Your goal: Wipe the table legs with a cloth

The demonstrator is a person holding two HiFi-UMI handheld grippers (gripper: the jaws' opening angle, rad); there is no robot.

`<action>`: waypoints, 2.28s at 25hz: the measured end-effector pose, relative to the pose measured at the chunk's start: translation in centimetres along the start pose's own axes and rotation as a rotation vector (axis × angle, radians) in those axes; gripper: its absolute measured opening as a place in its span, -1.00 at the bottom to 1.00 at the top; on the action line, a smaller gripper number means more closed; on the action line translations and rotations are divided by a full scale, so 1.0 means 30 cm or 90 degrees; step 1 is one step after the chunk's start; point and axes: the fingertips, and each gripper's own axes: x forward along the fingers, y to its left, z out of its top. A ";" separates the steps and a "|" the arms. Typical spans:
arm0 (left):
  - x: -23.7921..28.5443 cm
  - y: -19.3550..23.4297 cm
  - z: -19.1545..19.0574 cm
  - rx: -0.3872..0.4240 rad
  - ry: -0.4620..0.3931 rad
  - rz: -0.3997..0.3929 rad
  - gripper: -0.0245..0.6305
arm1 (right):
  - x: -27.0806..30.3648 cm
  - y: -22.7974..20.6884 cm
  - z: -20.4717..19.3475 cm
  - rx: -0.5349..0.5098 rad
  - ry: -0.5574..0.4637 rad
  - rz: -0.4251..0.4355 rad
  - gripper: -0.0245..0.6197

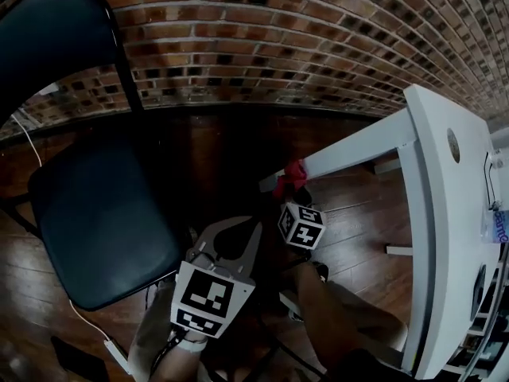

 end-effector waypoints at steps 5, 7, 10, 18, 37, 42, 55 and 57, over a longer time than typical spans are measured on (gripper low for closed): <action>-0.013 0.046 -0.043 -0.043 0.014 0.046 -0.93 | 0.098 0.006 -0.162 0.016 0.034 0.026 -0.78; -0.008 0.049 -0.079 -0.030 0.036 0.060 -0.93 | 0.136 0.003 -0.219 0.025 0.048 0.038 -0.78; -0.002 0.061 -0.136 -0.017 0.069 0.071 -0.93 | 0.187 0.000 -0.297 0.035 0.069 0.055 -0.78; -0.006 0.069 -0.173 -0.088 0.070 0.075 -0.93 | 0.311 -0.006 -0.481 0.038 0.131 0.081 -0.78; 0.004 -0.007 -0.200 -0.067 0.069 0.027 -0.93 | 0.414 -0.017 -0.795 0.066 0.335 0.065 -0.78; 0.002 -0.013 -0.203 -0.067 0.074 0.020 -0.93 | 0.373 -0.082 -0.916 0.063 0.387 0.031 -0.77; 0.014 -0.063 -0.204 -0.052 0.076 -0.013 -0.93 | 0.385 -0.167 -0.666 -0.016 0.295 0.013 -0.77; 0.014 -0.066 -0.203 -0.048 0.077 -0.013 -0.93 | 0.357 -0.166 -0.622 -0.022 0.281 0.018 -0.77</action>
